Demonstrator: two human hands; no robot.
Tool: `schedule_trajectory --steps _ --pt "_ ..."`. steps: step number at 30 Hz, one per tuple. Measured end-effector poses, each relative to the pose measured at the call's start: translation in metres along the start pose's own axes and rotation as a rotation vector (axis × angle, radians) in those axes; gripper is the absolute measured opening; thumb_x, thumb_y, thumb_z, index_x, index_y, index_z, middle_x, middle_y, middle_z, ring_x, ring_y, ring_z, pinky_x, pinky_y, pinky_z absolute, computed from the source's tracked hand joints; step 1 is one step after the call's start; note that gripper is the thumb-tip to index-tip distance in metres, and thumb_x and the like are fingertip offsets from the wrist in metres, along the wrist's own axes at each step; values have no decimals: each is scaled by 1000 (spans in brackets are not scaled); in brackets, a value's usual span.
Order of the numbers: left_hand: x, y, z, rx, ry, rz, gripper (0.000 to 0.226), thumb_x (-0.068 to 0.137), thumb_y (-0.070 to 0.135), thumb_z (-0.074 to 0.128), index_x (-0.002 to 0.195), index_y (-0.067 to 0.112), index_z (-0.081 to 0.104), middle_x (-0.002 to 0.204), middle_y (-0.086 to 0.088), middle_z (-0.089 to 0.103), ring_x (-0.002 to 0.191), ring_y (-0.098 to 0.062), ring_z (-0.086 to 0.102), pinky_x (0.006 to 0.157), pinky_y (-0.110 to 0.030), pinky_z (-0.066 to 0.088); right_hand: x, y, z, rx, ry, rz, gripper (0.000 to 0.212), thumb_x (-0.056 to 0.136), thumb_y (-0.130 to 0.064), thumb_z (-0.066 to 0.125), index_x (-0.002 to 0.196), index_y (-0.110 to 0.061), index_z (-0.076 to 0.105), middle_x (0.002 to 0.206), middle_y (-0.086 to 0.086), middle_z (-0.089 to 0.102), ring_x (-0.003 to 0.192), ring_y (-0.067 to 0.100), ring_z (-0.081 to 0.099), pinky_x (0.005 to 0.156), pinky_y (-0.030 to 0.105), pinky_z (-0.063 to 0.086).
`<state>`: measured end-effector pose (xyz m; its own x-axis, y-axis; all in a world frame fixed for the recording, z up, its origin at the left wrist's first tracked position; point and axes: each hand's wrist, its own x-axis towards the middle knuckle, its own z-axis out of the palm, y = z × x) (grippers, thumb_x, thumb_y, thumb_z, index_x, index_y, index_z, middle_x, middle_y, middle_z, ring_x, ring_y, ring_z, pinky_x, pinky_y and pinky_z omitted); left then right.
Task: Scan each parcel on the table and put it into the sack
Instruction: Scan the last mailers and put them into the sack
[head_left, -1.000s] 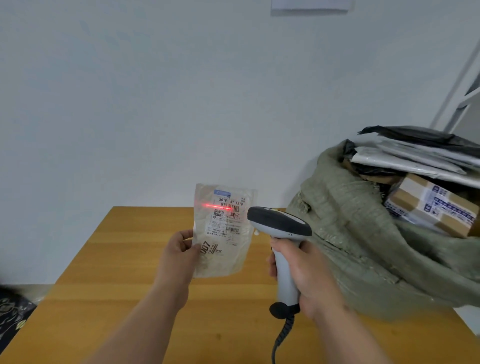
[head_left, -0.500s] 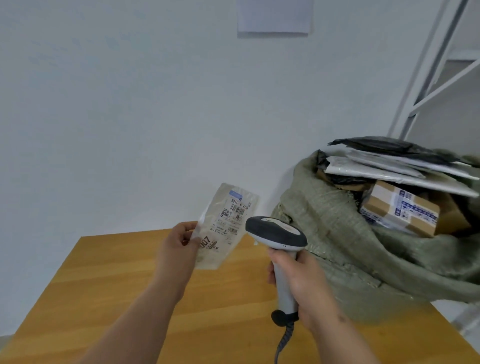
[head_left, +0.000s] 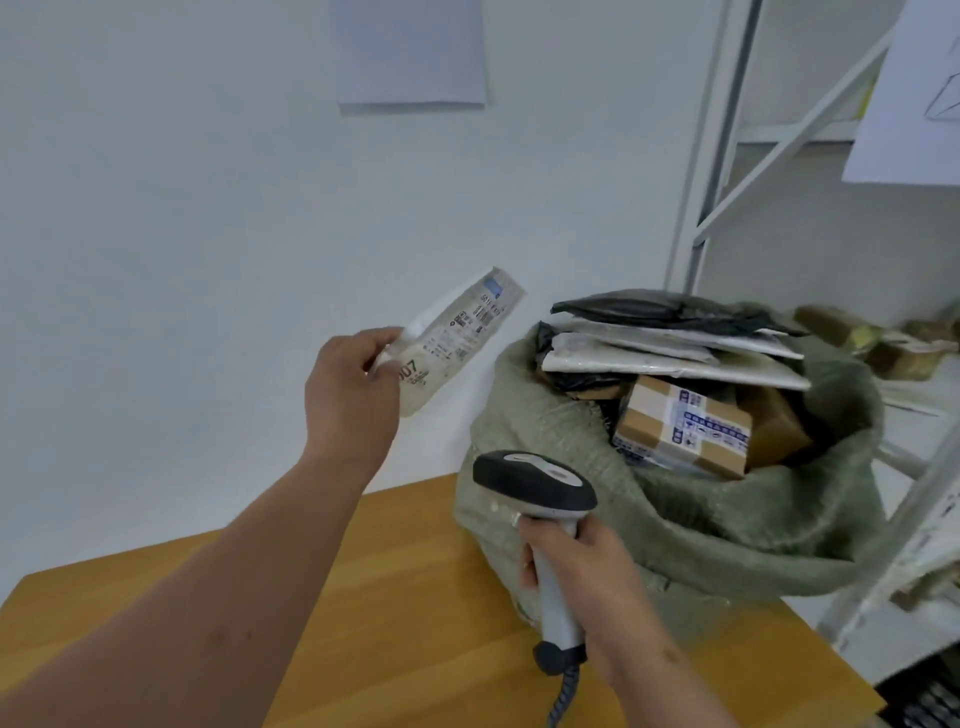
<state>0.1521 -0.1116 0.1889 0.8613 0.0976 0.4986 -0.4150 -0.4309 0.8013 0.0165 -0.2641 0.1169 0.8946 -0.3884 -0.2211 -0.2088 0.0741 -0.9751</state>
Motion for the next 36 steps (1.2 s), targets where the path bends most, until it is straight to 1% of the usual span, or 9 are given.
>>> schedule_trajectory --steps 6,9,12,14,17,20,23,26,36 --pt "37 82 75 48 82 338 38 90 -1 51 119 14 70 111 2 54 92 6 41 78 8 27 32 -44 -70 56 36 -119 11 91 -22 66 90 -11 65 66 5 66 60 17 63 70 45 54" --pt "46 116 117 88 70 484 37 89 -5 52 118 8 70 108 -3 57 94 -5 47 82 5 27 47 -68 -108 195 99 -166 10 92 -17 66 85 -9 66 63 4 66 58 17 60 68 40 53" --pt "53 136 154 178 38 646 39 83 -4 52 111 11 74 105 -7 65 89 -23 62 88 -27 46 58 -75 -135 269 124 -152 4 91 -12 67 90 -9 67 58 1 66 62 19 60 73 42 55" --pt "57 146 179 279 33 700 41 81 -2 51 109 16 75 104 -3 68 86 -26 65 89 -35 38 65 -73 -153 258 100 -134 12 91 -12 68 79 -10 69 58 4 65 63 22 60 74 44 53" --pt "54 161 212 473 -104 709 47 85 -2 53 116 27 71 115 5 65 94 -21 63 89 -28 24 75 -62 -174 264 66 -98 12 90 -11 69 79 -6 68 63 10 63 61 25 56 71 43 51" --pt "48 168 241 837 -433 622 55 85 -4 48 118 37 65 127 9 58 106 -18 58 103 -30 28 82 -54 -191 287 35 -65 14 91 -10 68 95 3 66 71 15 61 63 26 54 68 40 51" --pt "45 163 260 950 -620 542 56 88 -2 42 119 42 59 134 9 57 115 -15 56 108 -30 28 88 -50 -202 292 -6 -48 12 93 -8 67 98 2 66 69 14 61 61 24 52 64 36 50" --pt "43 152 269 907 -631 508 62 94 5 37 141 44 45 146 15 47 132 -9 44 112 -32 21 94 -49 -206 289 -19 -34 12 92 -9 68 99 1 67 70 13 61 64 23 54 66 35 52" --pt "48 136 217 694 -403 486 37 103 29 37 133 40 56 144 16 49 136 -9 38 110 -37 15 86 -55 -169 150 -81 -54 5 90 -17 69 94 -14 68 69 4 66 59 15 61 66 32 52"
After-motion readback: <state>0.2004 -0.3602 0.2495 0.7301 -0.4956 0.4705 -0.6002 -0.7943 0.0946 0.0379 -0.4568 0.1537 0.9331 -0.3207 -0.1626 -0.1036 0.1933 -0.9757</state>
